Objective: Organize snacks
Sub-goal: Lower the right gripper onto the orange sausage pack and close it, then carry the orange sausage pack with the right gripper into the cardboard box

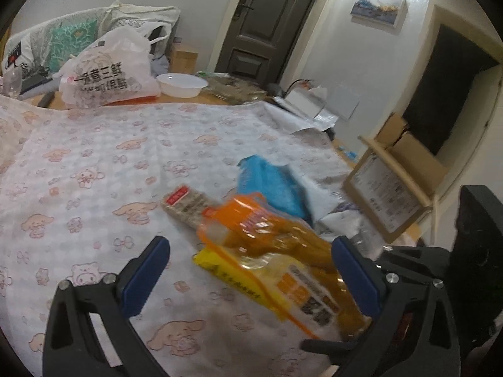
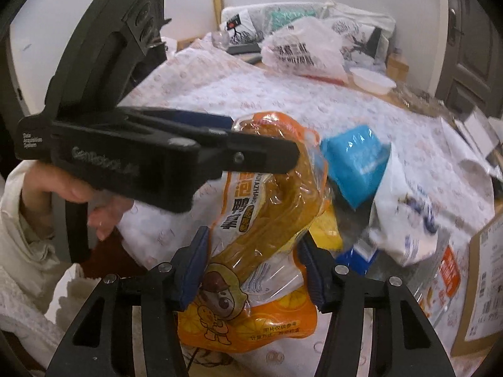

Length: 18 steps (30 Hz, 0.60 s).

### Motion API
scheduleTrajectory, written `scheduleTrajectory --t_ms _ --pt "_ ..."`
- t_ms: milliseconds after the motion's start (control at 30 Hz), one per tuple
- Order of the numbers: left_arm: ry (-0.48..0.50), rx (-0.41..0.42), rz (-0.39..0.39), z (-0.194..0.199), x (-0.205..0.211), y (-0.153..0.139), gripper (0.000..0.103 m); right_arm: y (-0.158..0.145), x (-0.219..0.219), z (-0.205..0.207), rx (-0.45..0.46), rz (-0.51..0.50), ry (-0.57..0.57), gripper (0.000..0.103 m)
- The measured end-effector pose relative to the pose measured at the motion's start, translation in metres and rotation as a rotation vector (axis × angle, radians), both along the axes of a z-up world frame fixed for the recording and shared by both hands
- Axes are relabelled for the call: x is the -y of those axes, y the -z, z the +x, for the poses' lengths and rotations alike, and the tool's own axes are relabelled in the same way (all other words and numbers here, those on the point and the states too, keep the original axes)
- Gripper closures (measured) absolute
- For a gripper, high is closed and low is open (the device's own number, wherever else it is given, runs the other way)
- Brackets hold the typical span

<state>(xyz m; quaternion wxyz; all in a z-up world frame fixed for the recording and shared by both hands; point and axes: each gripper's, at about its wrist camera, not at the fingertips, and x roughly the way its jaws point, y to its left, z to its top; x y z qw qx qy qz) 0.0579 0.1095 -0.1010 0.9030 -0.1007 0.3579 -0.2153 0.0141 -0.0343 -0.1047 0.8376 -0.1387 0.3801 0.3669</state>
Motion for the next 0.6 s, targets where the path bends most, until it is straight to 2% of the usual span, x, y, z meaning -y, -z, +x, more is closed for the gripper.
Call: scheduleTrajectory --t_ms 100,200,333,600 --pt "0.013 0.021 -0.013 -0.004 0.003 -0.012 0.006 -0.014 -0.004 0.001 0.027 0.031 -0.021 0.052" --pt "0.027 0.046 -0.03 -0.007 0.005 -0.029 0.021 -0.029 -0.004 0.003 0.06 0.054 -0.031 0.052" --pt "0.063 0.098 -0.017 -0.014 0.019 -0.056 0.047 -0.048 0.002 0.004 0.096 0.078 -0.032 0.053" --pt "0.099 0.232 0.086 -0.026 0.077 -0.12 0.052 -0.097 0.051 -0.003 0.199 0.148 -0.013 0.053"
